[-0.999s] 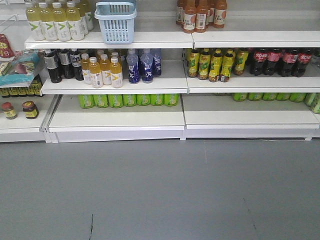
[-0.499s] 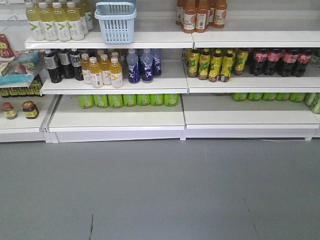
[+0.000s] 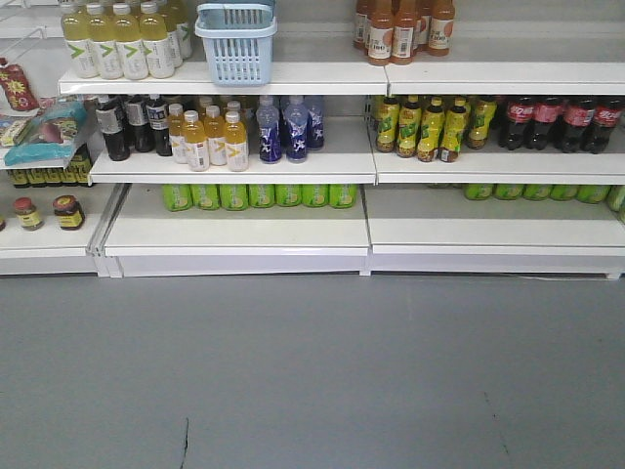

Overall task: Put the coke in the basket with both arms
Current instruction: 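Drive the base toward the shelf holding the light-blue basket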

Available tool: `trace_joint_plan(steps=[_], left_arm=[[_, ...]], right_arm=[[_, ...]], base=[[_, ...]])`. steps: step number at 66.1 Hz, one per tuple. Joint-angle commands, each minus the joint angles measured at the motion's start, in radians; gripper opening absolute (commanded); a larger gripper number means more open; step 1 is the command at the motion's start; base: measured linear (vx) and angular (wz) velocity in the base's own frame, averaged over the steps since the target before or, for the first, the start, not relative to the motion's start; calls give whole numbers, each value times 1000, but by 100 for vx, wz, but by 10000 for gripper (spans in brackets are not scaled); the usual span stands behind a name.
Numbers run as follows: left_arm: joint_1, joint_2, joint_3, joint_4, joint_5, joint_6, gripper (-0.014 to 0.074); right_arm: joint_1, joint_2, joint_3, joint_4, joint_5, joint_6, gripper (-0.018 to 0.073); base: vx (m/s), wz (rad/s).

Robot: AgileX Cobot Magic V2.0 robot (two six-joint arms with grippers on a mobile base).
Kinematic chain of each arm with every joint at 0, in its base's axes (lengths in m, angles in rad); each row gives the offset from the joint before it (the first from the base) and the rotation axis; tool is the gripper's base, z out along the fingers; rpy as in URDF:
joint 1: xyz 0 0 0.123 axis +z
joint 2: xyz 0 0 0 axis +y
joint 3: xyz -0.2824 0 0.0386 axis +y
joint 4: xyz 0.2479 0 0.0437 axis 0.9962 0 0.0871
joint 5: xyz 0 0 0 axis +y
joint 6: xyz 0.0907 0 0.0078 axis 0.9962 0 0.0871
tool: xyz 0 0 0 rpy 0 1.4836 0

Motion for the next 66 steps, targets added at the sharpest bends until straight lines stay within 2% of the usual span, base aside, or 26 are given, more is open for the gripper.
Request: trace_joint_plan(steps=[1, 66], left_arm=[[-4, -19, -1, -9, -63, -9, -7], [-4, -19, -1, -9, -63, -9, -6]], right_arm=[[-6, -19, 10, -8, -70, -4, -5], [-6, -19, 10, -8, -70, -4, -5]], base=[[3, 10], [9, 9]])
